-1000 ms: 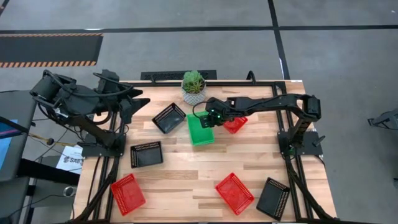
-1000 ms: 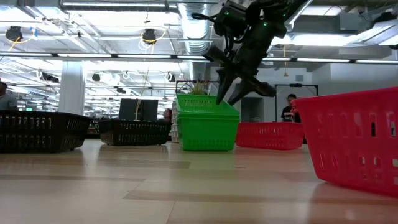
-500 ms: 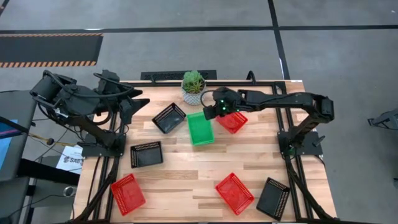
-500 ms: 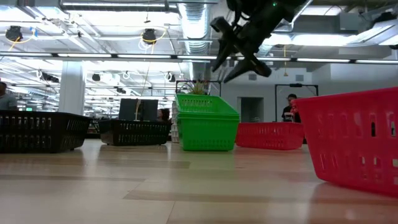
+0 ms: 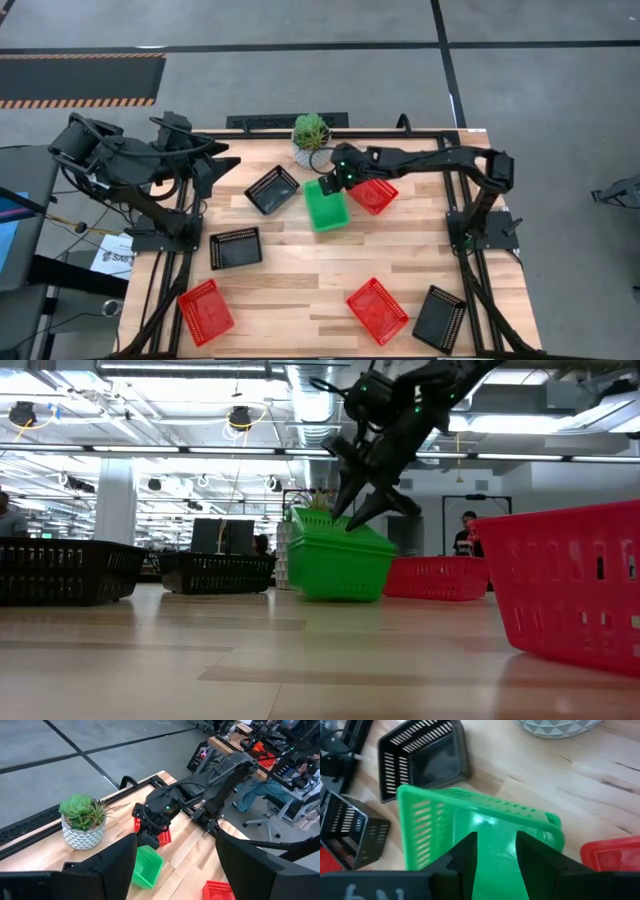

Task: Stack baskets by color
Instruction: Stack the right green bin on the left green bin

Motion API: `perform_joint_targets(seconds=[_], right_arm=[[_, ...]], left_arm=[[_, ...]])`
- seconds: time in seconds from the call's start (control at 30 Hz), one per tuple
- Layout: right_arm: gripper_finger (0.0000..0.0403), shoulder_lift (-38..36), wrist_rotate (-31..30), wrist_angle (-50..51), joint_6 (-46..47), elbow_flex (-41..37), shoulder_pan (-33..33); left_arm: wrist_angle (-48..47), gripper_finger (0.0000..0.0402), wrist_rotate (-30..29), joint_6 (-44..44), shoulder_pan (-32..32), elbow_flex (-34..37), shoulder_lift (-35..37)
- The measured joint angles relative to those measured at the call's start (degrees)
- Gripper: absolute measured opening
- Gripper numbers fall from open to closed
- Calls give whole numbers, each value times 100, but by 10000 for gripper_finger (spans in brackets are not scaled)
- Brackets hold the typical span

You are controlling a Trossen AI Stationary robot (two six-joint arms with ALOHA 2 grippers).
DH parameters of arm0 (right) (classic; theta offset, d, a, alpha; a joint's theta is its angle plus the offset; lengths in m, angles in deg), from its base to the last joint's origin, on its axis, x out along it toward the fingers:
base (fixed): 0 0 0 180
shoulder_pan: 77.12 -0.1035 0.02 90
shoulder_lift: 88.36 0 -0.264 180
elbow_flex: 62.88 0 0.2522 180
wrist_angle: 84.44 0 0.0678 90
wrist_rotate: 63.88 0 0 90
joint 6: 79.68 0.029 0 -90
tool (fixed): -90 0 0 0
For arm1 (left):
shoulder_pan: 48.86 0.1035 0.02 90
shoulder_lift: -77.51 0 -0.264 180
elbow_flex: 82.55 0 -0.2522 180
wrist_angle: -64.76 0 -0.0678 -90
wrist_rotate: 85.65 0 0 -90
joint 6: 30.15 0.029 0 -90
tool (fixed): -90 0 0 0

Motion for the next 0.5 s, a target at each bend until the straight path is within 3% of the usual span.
perform_joint_targets(seconds=[0.3, 0.5], right_arm=[[153, -485, 58, -622, -74, 0, 45], [137, -286, -68, -844, -113, 18, 96]], left_arm=[[-60, 259, 7, 4, 1, 0, 0], [-104, 259, -19, -5, 0, 0, 0]])
